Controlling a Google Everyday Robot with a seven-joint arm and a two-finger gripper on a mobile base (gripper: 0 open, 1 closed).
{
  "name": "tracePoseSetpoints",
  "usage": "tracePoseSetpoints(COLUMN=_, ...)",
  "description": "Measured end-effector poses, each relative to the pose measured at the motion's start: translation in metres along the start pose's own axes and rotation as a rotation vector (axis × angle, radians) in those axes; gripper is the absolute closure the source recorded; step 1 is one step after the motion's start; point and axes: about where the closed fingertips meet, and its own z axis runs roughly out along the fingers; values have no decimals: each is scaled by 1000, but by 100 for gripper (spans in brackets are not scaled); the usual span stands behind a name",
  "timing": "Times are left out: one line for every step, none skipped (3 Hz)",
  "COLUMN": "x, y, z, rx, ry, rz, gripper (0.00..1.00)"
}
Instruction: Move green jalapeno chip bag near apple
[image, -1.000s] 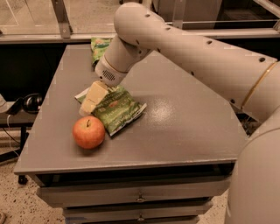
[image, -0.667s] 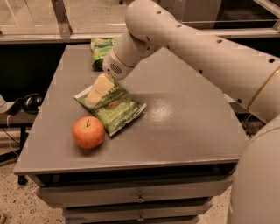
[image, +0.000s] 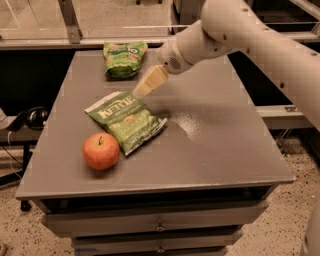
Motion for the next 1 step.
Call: tracePoseSetpoints(x=1, y=0, z=-2, rx=2, ry=2, rz=-19, gripper=0)
